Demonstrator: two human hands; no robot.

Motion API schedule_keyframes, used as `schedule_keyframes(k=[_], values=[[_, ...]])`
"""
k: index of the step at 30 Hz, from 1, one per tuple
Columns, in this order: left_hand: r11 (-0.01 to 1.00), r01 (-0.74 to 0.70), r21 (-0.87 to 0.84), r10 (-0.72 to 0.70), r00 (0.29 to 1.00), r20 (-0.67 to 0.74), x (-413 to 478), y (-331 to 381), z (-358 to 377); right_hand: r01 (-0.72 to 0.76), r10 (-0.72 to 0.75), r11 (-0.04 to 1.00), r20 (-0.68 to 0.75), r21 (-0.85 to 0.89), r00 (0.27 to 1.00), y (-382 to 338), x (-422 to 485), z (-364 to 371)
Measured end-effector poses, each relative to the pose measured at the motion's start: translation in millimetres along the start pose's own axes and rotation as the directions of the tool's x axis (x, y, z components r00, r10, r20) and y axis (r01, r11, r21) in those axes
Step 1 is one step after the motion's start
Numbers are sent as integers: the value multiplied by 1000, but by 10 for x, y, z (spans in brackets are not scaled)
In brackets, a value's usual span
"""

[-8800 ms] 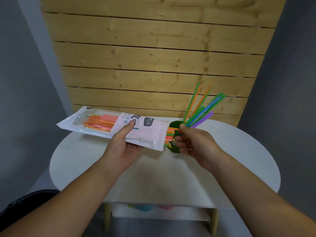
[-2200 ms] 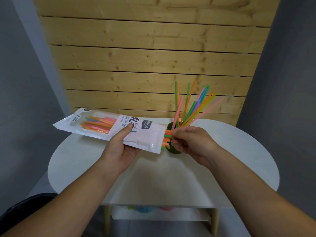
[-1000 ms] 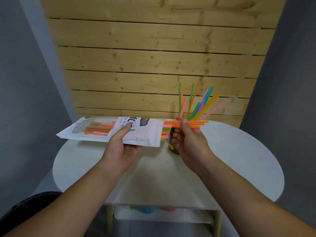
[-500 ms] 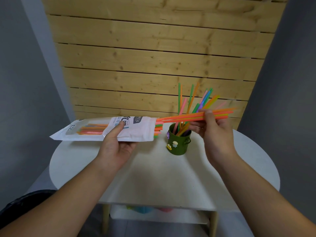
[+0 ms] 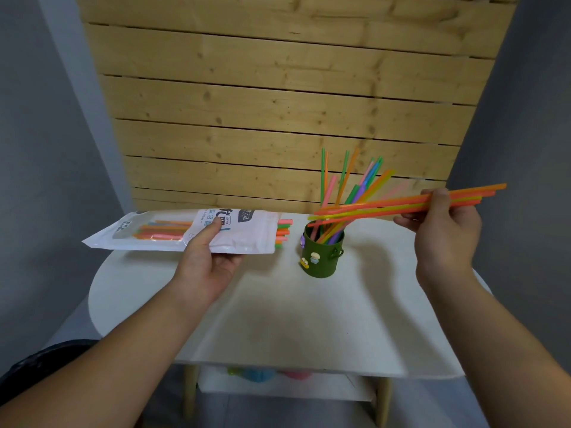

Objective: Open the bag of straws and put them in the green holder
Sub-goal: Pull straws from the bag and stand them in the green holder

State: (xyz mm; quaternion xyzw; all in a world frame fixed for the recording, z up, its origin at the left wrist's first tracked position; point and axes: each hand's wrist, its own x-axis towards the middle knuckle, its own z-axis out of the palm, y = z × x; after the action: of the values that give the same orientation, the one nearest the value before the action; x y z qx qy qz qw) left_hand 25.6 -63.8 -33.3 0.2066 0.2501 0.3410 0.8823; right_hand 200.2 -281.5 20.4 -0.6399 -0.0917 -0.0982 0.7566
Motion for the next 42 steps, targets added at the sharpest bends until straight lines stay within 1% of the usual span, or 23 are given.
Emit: schedule_keyframes(k=[4, 6, 8, 12, 15, 19, 22, 27, 30, 32, 33, 35, 36, 38, 39, 40, 42], values=[[1000, 8, 19, -8, 1000, 6, -14, -43, 20, 105, -106, 990, 2, -98, 994, -32, 25, -49], [1000, 12, 29, -12, 1000, 17, -15, -58, 23, 149, -147, 978, 25, -147, 989, -35, 22, -49], [999, 14, 45, -15, 1000, 25, -13, -73, 24, 179, -167, 966, 77, -188, 983, -21, 2, -23], [998, 14, 68, -16, 999, 38, -10, -90, 23, 174, -109, 945, 236, -277, 966, 57, -38, 96], [996, 17, 88, -21, 999, 45, -7, -98, 30, 173, -70, 920, 287, -353, 955, 145, 3, 195], [994, 12, 108, -18, 998, 57, 1, -99, 33, 104, 18, 917, 300, -384, 954, 262, 41, 342], [992, 2, 129, -12, 997, 74, -5, -90, 36, 25, 102, 923, 306, -384, 947, 349, 68, 408], [987, -2, 161, -13, 995, 96, -21, -78, 22, -175, 250, 949, 288, -262, 924, 404, 149, 392], [986, -7, 165, -10, 995, 102, -24, -73, 20, -207, 272, 952, 311, -228, 911, 429, 140, 356], [987, -7, 163, -11, 994, 105, -32, -72, 26, -223, 288, 946, 301, -233, 909, 435, 115, 319], [987, -6, 163, -11, 994, 107, -38, -73, 28, -251, 319, 935, 286, -252, 903, 437, 97, 295], [987, -8, 162, -10, 994, 109, -48, -76, 33, -322, 414, 887, 262, -330, 872, 404, 25, 244], [987, -9, 160, -9, 994, 110, -55, -78, 37, -349, 466, 854, 268, -386, 843, 384, -20, 217], [988, -9, 155, -9, 994, 112, -70, -82, 51, -387, 563, 795, 328, -468, 759, 348, -122, 177], [988, -8, 152, -9, 993, 114, -79, -85, 60, -401, 594, 782, 376, -478, 711, 332, -180, 172], [989, -8, 148, -9, 993, 116, -90, -88, 67, -416, 607, 785, 432, -460, 667, 311, -242, 181], [989, -7, 148, -11, 992, 123, -110, -96, 78, -464, 572, 819, 541, -337, 617, 274, -352, 231]])
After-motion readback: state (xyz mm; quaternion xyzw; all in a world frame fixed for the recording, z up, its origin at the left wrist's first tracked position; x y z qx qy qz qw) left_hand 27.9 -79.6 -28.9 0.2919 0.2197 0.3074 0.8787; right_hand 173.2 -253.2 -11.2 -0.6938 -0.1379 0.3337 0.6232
